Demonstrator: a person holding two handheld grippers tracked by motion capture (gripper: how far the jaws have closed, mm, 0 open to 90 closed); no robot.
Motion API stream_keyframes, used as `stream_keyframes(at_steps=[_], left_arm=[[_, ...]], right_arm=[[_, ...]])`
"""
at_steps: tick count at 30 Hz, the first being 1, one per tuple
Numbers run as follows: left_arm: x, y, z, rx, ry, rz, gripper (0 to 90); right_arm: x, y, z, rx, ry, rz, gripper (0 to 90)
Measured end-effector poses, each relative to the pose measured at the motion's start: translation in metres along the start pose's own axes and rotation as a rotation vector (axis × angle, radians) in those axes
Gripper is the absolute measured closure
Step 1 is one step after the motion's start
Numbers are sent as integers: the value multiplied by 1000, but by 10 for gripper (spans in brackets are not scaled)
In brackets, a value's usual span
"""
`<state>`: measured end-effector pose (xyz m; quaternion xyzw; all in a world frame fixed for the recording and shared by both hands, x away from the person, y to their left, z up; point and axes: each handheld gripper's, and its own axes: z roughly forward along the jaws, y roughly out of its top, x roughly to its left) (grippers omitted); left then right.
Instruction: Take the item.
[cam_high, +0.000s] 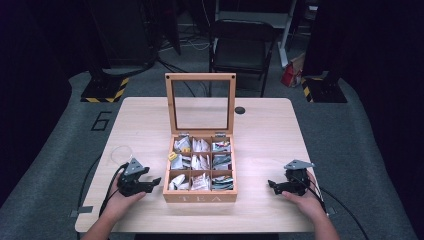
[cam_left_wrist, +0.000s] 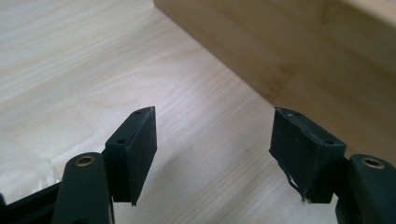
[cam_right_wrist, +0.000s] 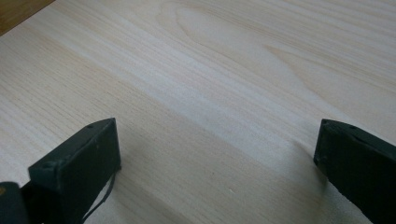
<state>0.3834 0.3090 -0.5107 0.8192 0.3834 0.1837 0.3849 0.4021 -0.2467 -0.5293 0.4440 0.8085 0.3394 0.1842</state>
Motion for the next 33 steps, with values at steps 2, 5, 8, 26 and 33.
stream_keyframes(at_steps=[2, 5, 8, 26, 33], left_arm=[[-2, 3, -6, -23, 3, 6, 332], [-3, 4, -10, -36, 3, -3, 341], [-3, 6, -16, -48, 2, -7, 350], [-9, 26, -34, -96, 11, 32, 469], [-12, 34, -35, -84, -4, 57, 505]], right_arm=[[0, 0, 0, 0, 0, 0, 0], [0, 0, 0, 0, 0, 0, 0], [0, 0, 0, 0, 0, 0, 0], [0, 0, 0, 0, 0, -1, 0], [0, 0, 0, 0, 0, -1, 0]])
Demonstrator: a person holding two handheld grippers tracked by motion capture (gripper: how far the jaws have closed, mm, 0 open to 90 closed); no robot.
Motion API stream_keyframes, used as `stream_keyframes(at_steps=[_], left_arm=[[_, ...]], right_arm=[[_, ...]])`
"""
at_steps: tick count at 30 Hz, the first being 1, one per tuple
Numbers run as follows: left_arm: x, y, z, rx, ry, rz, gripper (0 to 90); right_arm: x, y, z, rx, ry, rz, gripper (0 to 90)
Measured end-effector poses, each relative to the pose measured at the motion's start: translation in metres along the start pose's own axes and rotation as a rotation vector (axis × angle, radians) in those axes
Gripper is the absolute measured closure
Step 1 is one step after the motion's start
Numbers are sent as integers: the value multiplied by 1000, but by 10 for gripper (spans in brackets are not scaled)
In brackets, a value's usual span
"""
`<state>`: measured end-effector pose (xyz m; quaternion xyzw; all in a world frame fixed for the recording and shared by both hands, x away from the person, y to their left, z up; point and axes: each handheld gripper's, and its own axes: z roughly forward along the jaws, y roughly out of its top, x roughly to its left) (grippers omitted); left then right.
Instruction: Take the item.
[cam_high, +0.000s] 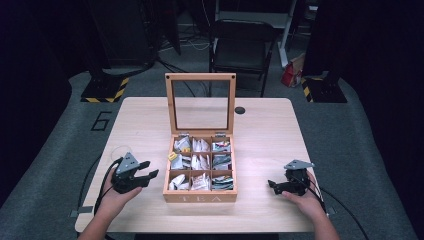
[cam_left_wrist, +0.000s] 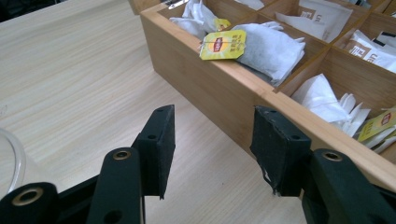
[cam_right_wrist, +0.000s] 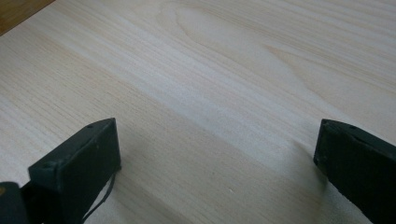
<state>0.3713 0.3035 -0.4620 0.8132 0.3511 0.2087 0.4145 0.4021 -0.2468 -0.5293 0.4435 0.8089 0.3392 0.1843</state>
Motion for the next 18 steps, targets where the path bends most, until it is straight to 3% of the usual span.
stream_keyframes(at_steps=[5, 18], left_arm=[[-4, 8, 0, -6, -12, 23, 525], [-10, 20, 6, -10, -45, 32, 550]], right_arm=[[0, 0, 0, 0, 0, -1, 0], [0, 0, 0, 1, -1, 2, 0]])
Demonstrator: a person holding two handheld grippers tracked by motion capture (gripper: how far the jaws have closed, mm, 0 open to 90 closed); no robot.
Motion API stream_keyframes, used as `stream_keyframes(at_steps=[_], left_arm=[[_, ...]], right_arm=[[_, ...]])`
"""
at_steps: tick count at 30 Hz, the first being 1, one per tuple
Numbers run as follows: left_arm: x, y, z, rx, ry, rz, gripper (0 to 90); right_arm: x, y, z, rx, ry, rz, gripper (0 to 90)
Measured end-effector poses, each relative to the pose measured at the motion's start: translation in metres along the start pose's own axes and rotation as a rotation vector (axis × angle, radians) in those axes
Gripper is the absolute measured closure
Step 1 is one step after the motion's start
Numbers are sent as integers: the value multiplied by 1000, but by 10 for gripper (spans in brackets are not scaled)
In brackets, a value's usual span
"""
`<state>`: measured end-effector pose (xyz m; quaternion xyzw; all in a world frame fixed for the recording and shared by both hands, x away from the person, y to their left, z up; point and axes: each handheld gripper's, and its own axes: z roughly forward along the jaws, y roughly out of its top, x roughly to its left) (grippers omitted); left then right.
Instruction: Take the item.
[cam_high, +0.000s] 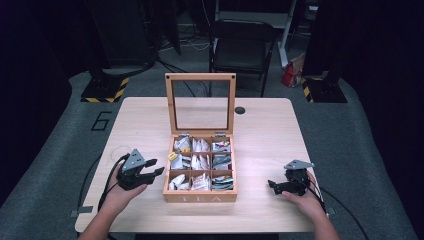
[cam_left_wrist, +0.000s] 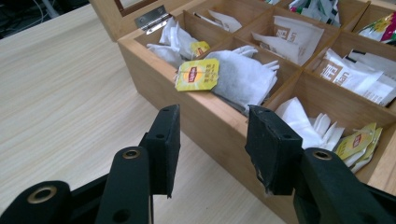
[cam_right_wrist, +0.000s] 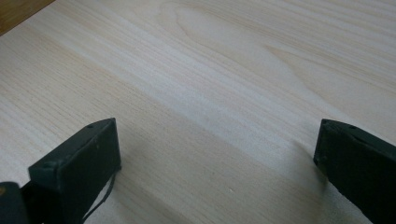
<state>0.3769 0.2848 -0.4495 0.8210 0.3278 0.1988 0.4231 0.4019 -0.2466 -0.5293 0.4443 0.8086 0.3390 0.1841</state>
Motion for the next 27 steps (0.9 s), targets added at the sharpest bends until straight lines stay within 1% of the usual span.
stream_keyframes(at_steps=[8, 10, 15, 18, 19, 20, 21, 22, 23, 25, 27], left_arm=[[-7, 14, 11, 1, -28, 1, 550], [-9, 17, 13, 9, -32, 16, 551], [-12, 23, 18, 14, -49, 36, 551], [-15, 26, 22, 21, -62, 46, 578], [-15, 26, 23, 27, -60, 54, 593], [-16, 27, 24, 26, -66, 45, 598], [-17, 27, 25, 27, -65, 52, 599], [-16, 28, 26, 31, -55, 60, 599], [-16, 28, 27, 28, -46, 58, 599], [-15, 29, 29, 28, -45, 49, 598], [-13, 30, 30, 25, -34, 50, 596]], right_arm=[[0, 0, 0, 0, 0, 0, 0], [0, 0, 0, -1, 0, -2, 0], [0, 0, 0, 0, 0, -1, 0], [0, 0, 0, -1, 0, -1, 0], [0, 0, 0, -1, 0, -1, 0], [0, 0, 0, 0, 0, 0, 0], [0, 0, 0, 0, 0, 0, 0], [0, 0, 0, -1, 0, -2, 0], [0, 0, 0, -1, 0, -1, 0], [0, 0, 0, 0, 0, 0, 0], [0, 0, 0, 0, 0, 0, 0]])
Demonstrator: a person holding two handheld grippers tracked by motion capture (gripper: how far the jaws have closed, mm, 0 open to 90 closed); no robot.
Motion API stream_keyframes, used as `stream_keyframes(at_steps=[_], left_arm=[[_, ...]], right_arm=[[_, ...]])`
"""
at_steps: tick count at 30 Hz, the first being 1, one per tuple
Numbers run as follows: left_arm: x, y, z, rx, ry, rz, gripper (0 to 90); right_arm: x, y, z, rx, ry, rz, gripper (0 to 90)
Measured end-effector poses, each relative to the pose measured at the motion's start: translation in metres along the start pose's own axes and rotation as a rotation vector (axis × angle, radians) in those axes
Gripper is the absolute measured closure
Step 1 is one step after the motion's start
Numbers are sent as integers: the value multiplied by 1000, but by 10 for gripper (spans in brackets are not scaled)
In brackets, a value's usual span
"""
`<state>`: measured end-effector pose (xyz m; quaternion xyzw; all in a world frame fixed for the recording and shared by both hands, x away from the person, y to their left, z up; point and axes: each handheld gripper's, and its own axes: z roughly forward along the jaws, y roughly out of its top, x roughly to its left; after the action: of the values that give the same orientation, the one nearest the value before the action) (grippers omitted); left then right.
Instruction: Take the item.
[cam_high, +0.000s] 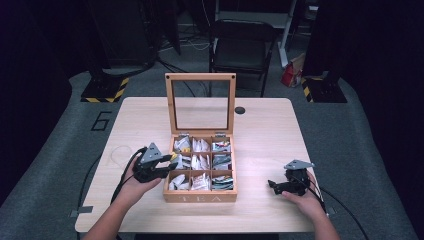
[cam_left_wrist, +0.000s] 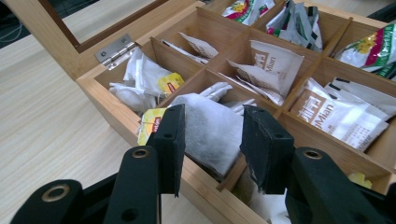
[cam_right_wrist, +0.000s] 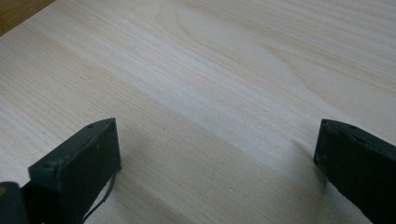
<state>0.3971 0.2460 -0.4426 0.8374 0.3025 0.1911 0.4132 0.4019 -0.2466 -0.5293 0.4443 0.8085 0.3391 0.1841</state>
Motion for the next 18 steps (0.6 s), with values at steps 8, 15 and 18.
stream_keyframes(at_steps=[8, 15, 18], left_arm=[[11, 2, 8, 9, 22, -20, 541], [18, 4, 15, 26, 32, -29, 513], [20, 4, 16, 27, 34, -33, 513]], right_arm=[[0, 0, 0, 0, 0, -1, 0], [0, 0, 0, 0, 0, -1, 0], [0, 0, 0, -1, 0, -3, 0]])
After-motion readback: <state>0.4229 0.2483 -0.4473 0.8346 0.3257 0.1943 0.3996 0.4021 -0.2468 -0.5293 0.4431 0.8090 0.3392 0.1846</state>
